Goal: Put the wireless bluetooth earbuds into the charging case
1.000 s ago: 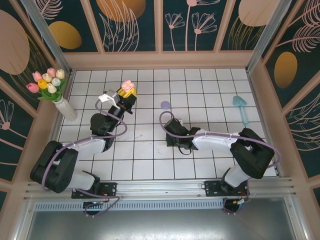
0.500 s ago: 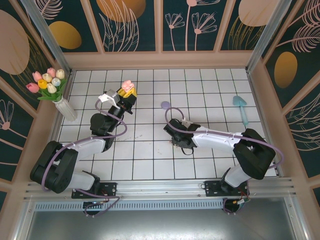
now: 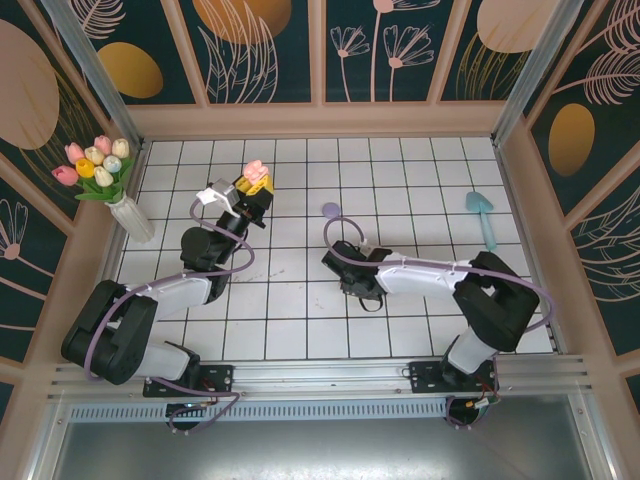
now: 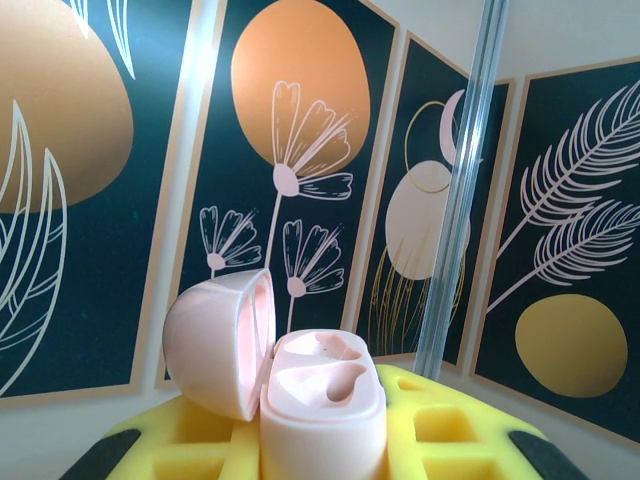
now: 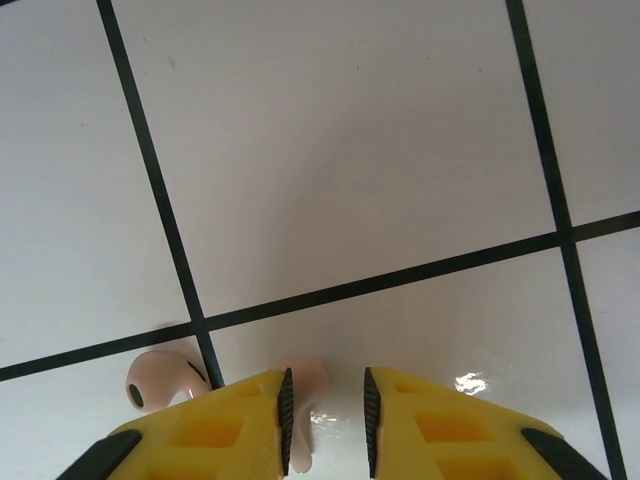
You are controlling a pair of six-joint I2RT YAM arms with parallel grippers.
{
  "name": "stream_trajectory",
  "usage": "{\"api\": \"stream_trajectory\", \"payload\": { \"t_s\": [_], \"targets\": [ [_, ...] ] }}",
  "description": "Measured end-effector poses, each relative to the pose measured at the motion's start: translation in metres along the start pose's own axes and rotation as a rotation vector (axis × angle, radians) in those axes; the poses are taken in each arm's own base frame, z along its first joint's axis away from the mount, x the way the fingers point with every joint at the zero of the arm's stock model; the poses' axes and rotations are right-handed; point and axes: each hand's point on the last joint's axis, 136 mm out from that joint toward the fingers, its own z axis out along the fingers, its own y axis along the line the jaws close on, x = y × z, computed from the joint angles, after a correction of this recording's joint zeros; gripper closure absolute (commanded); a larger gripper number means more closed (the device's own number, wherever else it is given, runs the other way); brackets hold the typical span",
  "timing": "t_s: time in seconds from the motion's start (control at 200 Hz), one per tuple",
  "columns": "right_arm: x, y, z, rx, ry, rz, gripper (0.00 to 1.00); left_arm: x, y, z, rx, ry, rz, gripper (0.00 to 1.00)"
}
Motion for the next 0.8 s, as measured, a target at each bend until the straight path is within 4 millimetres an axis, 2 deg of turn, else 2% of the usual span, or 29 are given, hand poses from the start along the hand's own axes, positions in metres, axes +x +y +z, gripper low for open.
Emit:
{"api": "stream_trajectory", "payload": {
  "t_s": [0.24, 0.435, 0.801],
  "targets": [
    [0.001, 0.008, 0.002, -0.012, 0.001, -0.008, 0.71, -0.001, 0.0, 0.0, 0.001, -0.004, -0.003, 1.0],
    [0.005, 0.005, 0.01, 0.014, 0.014, -0.017, 0.71, -0.001, 0.0, 0.0, 0.001, -0.004, -0.003, 1.0],
    [0.006, 0.005, 0.01, 0.012, 0.014, -0.017, 0.73, -0.001, 0.0, 0.0, 0.001, -0.004, -0.003, 1.0]
  ]
}}
